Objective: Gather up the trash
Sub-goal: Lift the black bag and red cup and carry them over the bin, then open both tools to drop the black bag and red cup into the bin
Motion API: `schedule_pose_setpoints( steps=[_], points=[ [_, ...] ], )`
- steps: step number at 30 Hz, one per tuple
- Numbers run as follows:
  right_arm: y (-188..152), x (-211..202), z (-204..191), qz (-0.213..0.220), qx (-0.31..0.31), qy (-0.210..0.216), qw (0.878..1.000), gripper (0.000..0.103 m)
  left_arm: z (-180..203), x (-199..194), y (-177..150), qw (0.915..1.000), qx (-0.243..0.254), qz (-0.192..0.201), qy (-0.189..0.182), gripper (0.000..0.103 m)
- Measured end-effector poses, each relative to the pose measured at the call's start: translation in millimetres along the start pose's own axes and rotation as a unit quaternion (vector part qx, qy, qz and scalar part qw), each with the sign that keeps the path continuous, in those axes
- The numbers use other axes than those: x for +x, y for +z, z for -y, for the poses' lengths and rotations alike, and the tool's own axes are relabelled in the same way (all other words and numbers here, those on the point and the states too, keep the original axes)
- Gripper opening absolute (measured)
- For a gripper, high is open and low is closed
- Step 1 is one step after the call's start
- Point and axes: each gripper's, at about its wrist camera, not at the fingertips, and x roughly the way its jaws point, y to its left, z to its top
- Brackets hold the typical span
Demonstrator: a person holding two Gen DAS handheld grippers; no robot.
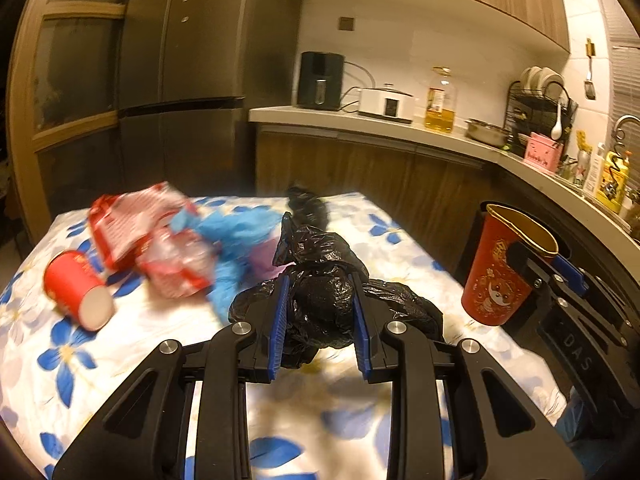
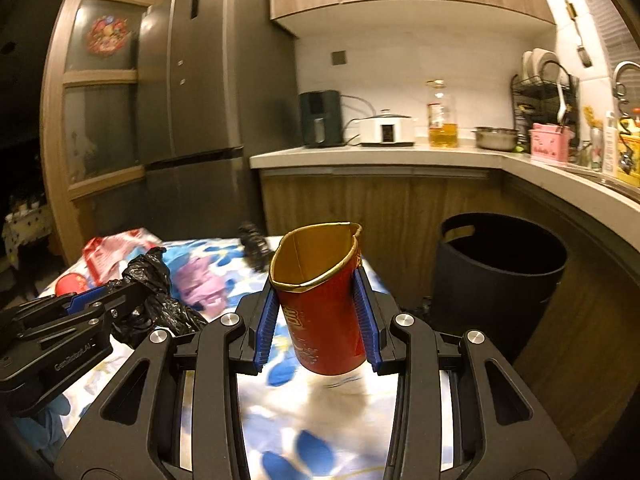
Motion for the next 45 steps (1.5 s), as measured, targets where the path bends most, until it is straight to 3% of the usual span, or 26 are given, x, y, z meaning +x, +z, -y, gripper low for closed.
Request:
schedule_pose_setpoints(
  steps=[15, 24, 36, 45],
  points=[
    [26, -8, 103, 0.03, 0.033, -0.096, 0.994, 0.036, 115, 42, 43, 0.9938, 0.068, 0.022, -0.085, 0.028],
    [43, 4, 157, 0.038, 0.05, -0.139, 0.988, 0.036, 185, 72, 75, 0.9854, 0.097, 0.039, -0.135, 0.029],
    [66, 32, 213, 0.034, 0.068, -0.162, 0.984, 0.036, 236, 112, 97, 0.9787, 0.105, 0.036, -0.173, 0.029],
    [68, 58, 233, 0.013, 0.065, -0.167, 0.984, 0.037, 260, 146, 92, 0.9758, 0.119, 0.017, -0.183, 0.029]
  ],
)
